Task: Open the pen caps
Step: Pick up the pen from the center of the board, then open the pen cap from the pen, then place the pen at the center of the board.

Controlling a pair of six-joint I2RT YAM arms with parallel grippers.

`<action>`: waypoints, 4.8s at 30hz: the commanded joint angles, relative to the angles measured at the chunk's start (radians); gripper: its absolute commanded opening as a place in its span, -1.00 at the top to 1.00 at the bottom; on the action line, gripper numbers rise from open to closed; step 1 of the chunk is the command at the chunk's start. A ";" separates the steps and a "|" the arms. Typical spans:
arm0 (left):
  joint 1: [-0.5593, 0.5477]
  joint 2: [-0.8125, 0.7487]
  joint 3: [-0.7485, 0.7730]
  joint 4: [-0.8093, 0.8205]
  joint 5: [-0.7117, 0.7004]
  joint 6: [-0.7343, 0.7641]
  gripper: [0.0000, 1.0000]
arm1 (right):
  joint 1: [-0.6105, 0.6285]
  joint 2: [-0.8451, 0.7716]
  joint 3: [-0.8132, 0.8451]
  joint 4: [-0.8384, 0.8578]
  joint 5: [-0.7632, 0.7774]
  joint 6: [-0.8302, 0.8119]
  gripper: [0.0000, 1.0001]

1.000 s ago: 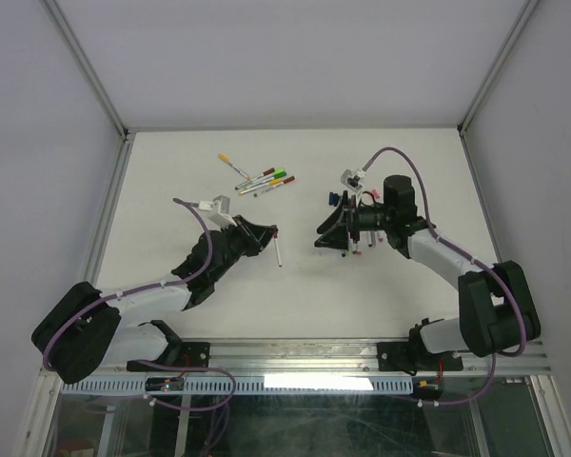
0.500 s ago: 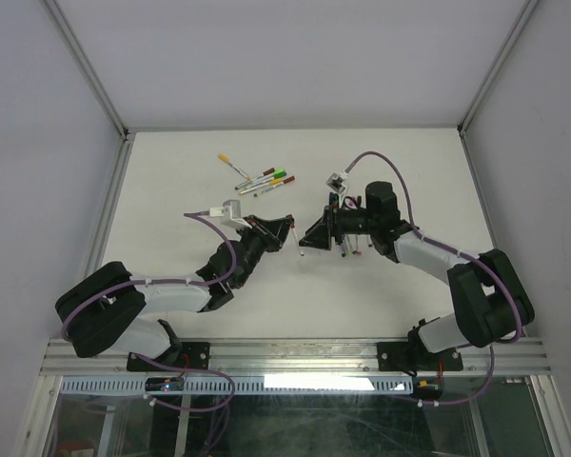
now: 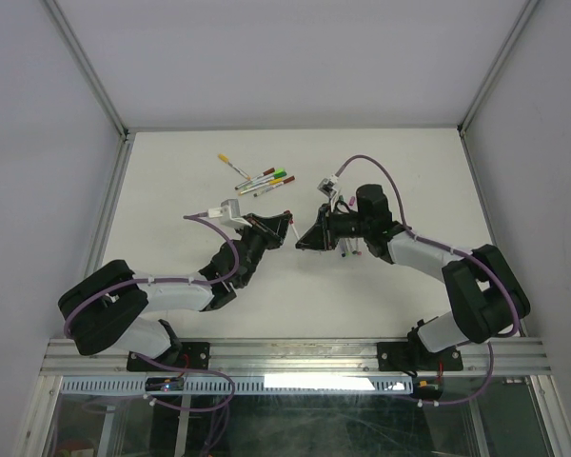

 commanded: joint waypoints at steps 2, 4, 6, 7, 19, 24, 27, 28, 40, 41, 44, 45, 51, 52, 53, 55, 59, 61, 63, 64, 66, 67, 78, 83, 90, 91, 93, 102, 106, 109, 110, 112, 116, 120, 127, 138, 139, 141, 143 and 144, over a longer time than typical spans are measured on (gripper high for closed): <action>-0.018 -0.001 0.042 0.053 0.000 0.010 1.00 | 0.002 -0.001 0.054 0.024 -0.008 -0.010 0.78; -0.017 -0.003 0.040 0.053 0.008 0.008 1.00 | 0.002 -0.005 0.058 0.016 -0.013 -0.016 0.94; -0.018 -0.007 0.037 0.051 0.012 0.007 0.91 | 0.002 -0.008 0.067 -0.001 -0.021 -0.035 1.00; -0.017 -0.010 0.034 0.050 0.014 0.006 0.69 | 0.002 -0.010 0.072 -0.018 -0.023 -0.051 1.00; 0.129 -0.190 -0.049 -0.030 0.356 0.005 -0.92 | -0.037 0.042 0.260 -0.454 -0.231 -0.381 1.00; 0.273 -0.238 -0.081 0.000 0.664 -0.056 -0.98 | -0.044 0.069 0.330 -0.655 -0.341 -0.580 1.00; 0.278 -0.240 -0.047 -0.026 0.785 -0.012 -0.98 | -0.045 0.071 0.340 -0.681 -0.347 -0.609 1.00; 0.279 -0.234 -0.035 -0.033 0.814 0.001 -0.98 | -0.046 0.072 0.340 -0.682 -0.353 -0.610 1.00; 0.276 -0.150 0.011 -0.040 0.822 -0.013 -0.35 | -0.052 0.068 0.336 -0.677 -0.352 -0.603 1.00; 0.276 -0.147 0.014 -0.047 0.809 -0.021 -0.31 | -0.052 0.069 0.335 -0.676 -0.345 -0.601 1.00; 0.273 -0.135 0.019 -0.046 0.777 -0.042 -0.15 | -0.052 0.073 0.335 -0.675 -0.333 -0.597 1.00; 0.272 -0.131 0.021 -0.047 0.769 -0.046 -0.11 | -0.052 0.074 0.335 -0.674 -0.330 -0.596 1.00; 0.266 -0.107 0.044 -0.075 0.763 -0.052 0.27 | -0.052 0.079 0.335 -0.674 -0.304 -0.590 1.00; 0.265 -0.103 0.046 -0.078 0.766 -0.053 0.35 | -0.052 0.079 0.334 -0.674 -0.300 -0.589 1.00; 0.265 -0.098 0.047 -0.078 0.770 -0.054 0.43 | -0.051 0.079 0.335 -0.671 -0.294 -0.586 1.00; 0.264 -0.094 0.049 -0.079 0.773 -0.054 0.64 | -0.052 0.077 0.334 -0.669 -0.286 -0.584 1.00; 0.262 -0.087 0.050 -0.075 0.780 -0.047 1.00 | -0.052 0.073 0.331 -0.660 -0.279 -0.576 0.73; 0.263 -0.077 0.050 -0.063 0.794 -0.046 1.00 | -0.053 0.066 0.321 -0.625 -0.288 -0.535 0.43; 0.259 -0.062 0.052 -0.042 0.813 -0.051 1.00 | -0.053 0.057 0.305 -0.577 -0.300 -0.481 0.26; 0.257 -0.054 0.054 -0.030 0.822 -0.054 1.00 | -0.054 0.051 0.297 -0.555 -0.300 -0.462 0.21; 0.249 -0.038 0.059 -0.011 0.831 -0.057 1.00 | -0.054 0.043 0.284 -0.527 -0.297 -0.440 0.19; 0.246 -0.032 0.062 -0.006 0.834 -0.059 1.00 | -0.054 0.042 0.284 -0.525 -0.296 -0.437 0.19; 0.249 -0.026 0.079 0.005 0.794 -0.046 1.00 | -0.030 0.082 0.310 -0.590 -0.286 -0.489 0.85; 0.363 -0.055 0.125 -0.082 0.756 -0.030 1.00 | -0.029 0.096 0.321 -0.628 -0.284 -0.511 1.00; 0.676 -0.102 0.258 -0.160 0.735 -0.008 1.00 | -0.028 0.168 0.346 -0.676 -0.256 -0.510 1.00; 0.703 -0.108 0.272 -0.172 0.724 -0.009 1.00 | -0.028 0.175 0.350 -0.682 -0.249 -0.511 1.00; 0.741 -0.121 0.284 -0.181 0.712 -0.011 1.00 | -0.029 0.184 0.355 -0.689 -0.232 -0.510 1.00; 0.758 -0.232 0.149 -0.191 0.762 -0.060 1.00 | -0.024 0.215 0.340 -0.614 0.237 -0.294 1.00; 0.756 -0.260 0.047 -0.196 0.816 -0.121 1.00 | -0.001 0.228 0.357 -0.627 0.466 -0.242 1.00; 0.757 -0.277 -0.021 -0.193 0.840 -0.149 1.00 | 0.020 0.232 0.357 -0.622 0.690 -0.193 0.98; 0.755 -0.283 -0.044 -0.189 0.841 -0.159 1.00 | 0.023 0.235 0.360 -0.628 0.749 -0.180 0.98; 0.755 -0.294 -0.083 -0.179 0.842 -0.175 1.00 | 0.033 0.234 0.363 -0.637 0.837 -0.162 0.98; 0.745 -0.311 -0.130 -0.175 0.841 -0.194 1.00 | 0.048 0.238 0.364 -0.644 0.892 -0.149 0.90; 0.713 -0.316 -0.147 -0.171 0.824 -0.198 1.00 | 0.053 0.275 0.382 -0.666 0.927 -0.149 0.81; 0.646 -0.286 -0.170 -0.133 0.786 -0.205 1.00 | 0.055 0.306 0.399 -0.677 0.983 -0.176 0.60; 0.599 -0.259 -0.185 -0.106 0.762 -0.215 1.00 | 0.059 0.314 0.409 -0.686 0.954 -0.195 0.32; 0.595 -0.258 -0.185 -0.106 0.761 -0.214 1.00 | 0.058 0.313 0.409 -0.685 0.943 -0.196 0.32; 0.585 -0.252 -0.183 -0.104 0.760 -0.212 1.00 | 0.058 0.311 0.413 -0.687 0.923 -0.197 0.32; 0.572 -0.241 -0.182 -0.099 0.758 -0.210 1.00 | 0.058 0.304 0.415 -0.687 0.911 -0.197 0.32; 0.565 -0.234 -0.181 -0.096 0.756 -0.210 1.00 | 0.058 0.293 0.416 -0.686 0.907 -0.199 0.32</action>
